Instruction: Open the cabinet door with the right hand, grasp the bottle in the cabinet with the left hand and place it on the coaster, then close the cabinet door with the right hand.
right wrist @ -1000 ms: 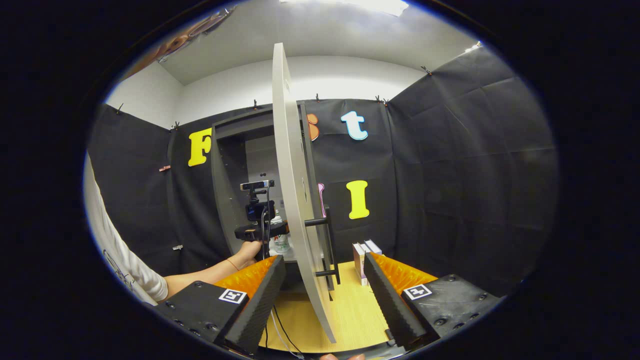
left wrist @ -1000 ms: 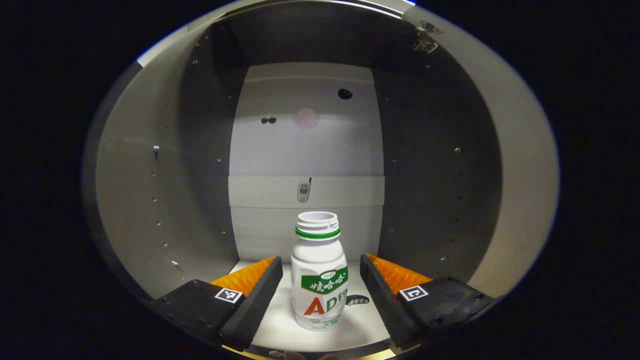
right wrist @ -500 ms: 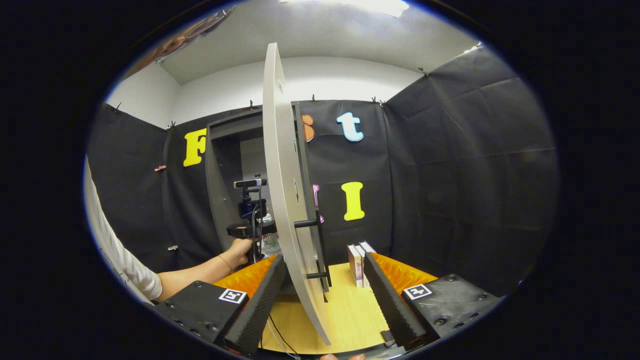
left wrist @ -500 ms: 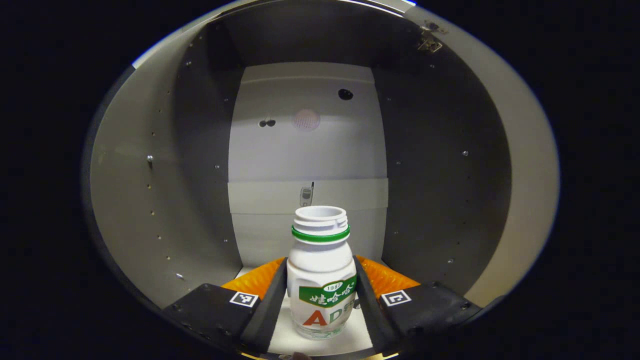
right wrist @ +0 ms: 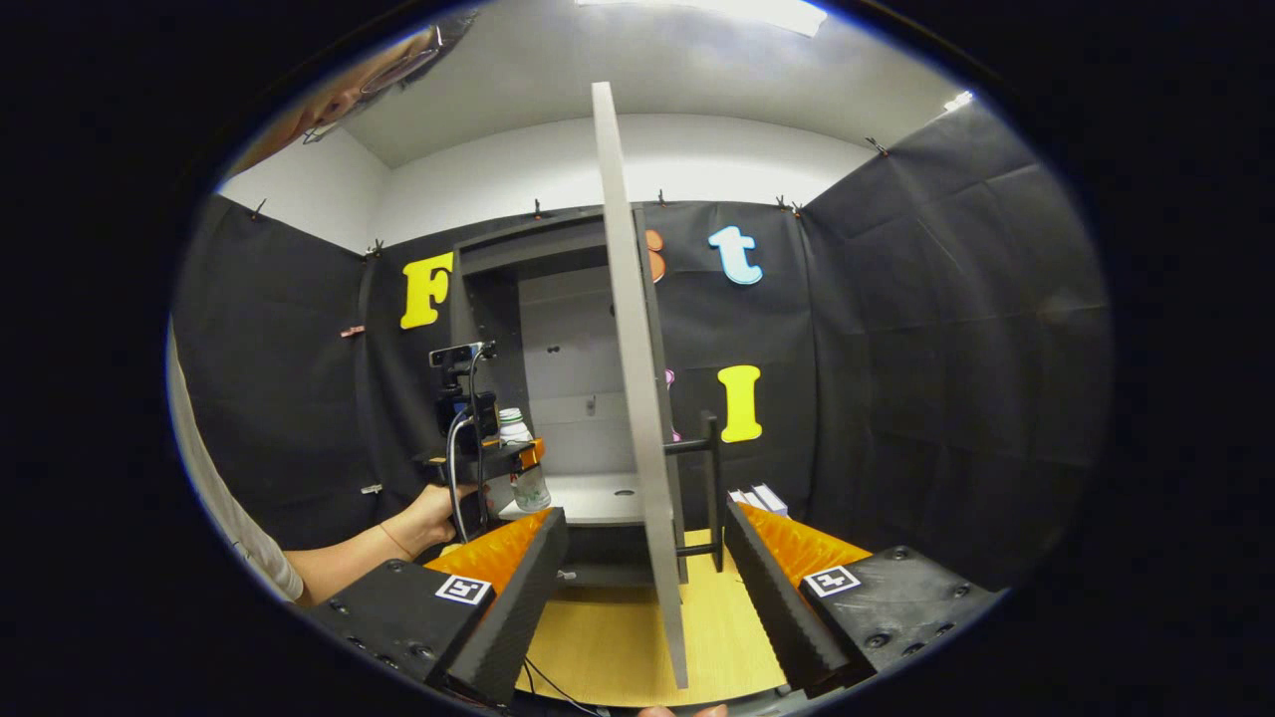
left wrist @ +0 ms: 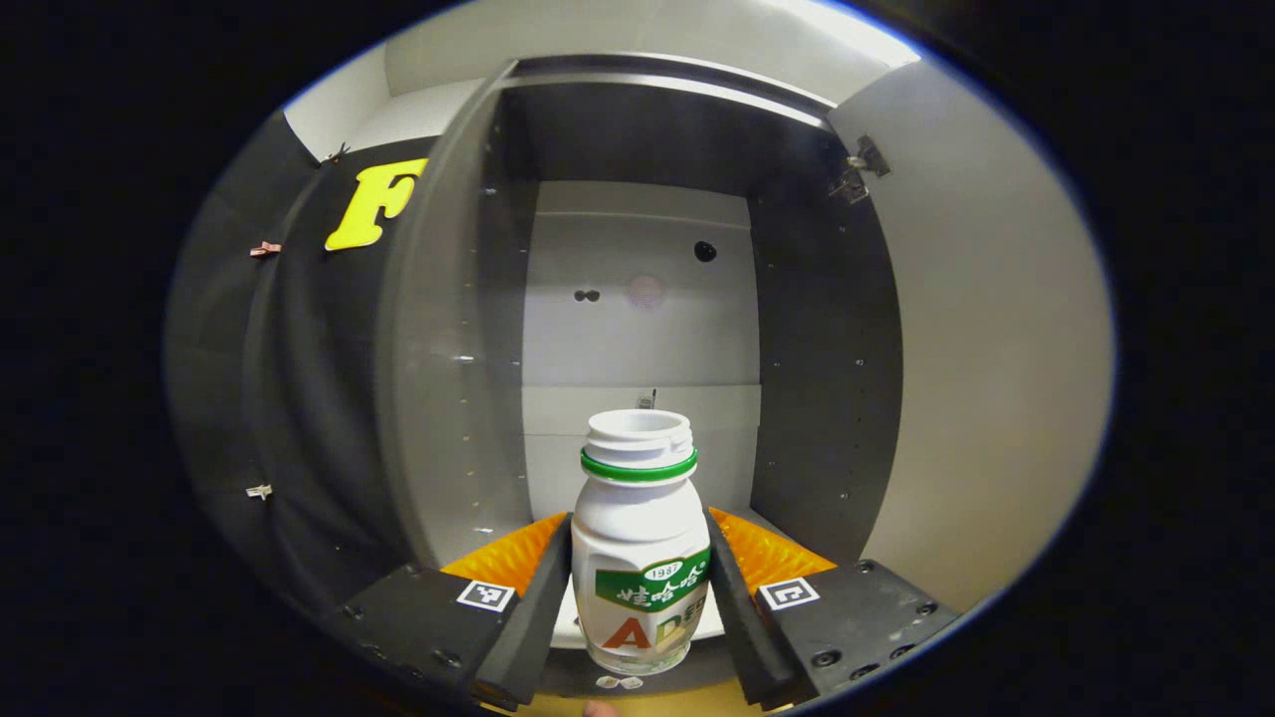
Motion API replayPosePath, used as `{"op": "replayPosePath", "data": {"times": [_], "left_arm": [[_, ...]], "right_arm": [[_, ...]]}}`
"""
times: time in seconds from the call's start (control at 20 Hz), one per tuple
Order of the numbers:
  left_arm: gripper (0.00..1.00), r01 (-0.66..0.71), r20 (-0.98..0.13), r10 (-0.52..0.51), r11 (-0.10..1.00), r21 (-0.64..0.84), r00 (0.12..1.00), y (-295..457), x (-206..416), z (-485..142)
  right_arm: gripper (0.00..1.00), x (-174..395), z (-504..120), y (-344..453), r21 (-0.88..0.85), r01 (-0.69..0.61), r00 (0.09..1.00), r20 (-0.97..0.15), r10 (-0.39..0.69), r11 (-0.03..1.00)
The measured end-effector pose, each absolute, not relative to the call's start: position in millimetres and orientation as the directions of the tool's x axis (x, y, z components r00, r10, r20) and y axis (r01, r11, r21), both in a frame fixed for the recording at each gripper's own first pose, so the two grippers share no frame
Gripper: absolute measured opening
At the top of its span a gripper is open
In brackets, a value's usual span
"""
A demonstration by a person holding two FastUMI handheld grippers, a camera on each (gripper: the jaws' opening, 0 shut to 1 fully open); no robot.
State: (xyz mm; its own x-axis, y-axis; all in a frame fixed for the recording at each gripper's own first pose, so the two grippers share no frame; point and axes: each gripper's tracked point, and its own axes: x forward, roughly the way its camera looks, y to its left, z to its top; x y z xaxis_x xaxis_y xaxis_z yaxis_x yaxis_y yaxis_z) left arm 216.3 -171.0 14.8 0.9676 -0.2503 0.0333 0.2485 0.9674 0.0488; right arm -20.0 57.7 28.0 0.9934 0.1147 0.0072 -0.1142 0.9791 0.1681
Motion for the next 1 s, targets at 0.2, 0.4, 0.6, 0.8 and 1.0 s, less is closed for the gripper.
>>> {"op": "replayPosePath", "data": {"times": [0.2, 0.4, 0.6, 0.8, 1.0], "left_arm": [[0.74, 0.252, 0.024, -0.254, 0.967, 0.044, 0.967, -134.6, 180.6, 2.2], [0.74, 0.211, 0.046, -0.214, 0.975, 0.068, 0.976, -91.7, 149.0, -22.9], [0.74, 0.195, 0.024, -0.195, 0.981, 0.026, 0.98, -60.4, 119.6, -68.6], [0.75, 0.189, 0.004, -0.189, 0.982, 0.0, 0.982, -37.3, 95.3, -126.5], [0.75, 0.211, 0.009, -0.211, 0.977, -0.005, 0.977, -22.4, 72.5, -175.6]], "right_arm": [[0.98, -27.0, 20.9, 83.0, 0.134, -0.167, 0.986, 0.003, 0.168, 0.977], [0.98, -21.8, 20.1, 111.6, 0.111, -0.207, 0.978, 0.024, 0.206, 0.972], [0.98, -9.4, 19.0, 128.5, 0.108, -0.218, 0.976, 0.044, 0.215, 0.97], [1.0, 2.7, 20.9, 137.6, 0.096, -0.215, 0.975, 0.07, 0.209, 0.972], [0.99, 32.3, 29.9, 145.5, 0.075, -0.171, 0.98, 0.111, 0.163, 0.982]]}}
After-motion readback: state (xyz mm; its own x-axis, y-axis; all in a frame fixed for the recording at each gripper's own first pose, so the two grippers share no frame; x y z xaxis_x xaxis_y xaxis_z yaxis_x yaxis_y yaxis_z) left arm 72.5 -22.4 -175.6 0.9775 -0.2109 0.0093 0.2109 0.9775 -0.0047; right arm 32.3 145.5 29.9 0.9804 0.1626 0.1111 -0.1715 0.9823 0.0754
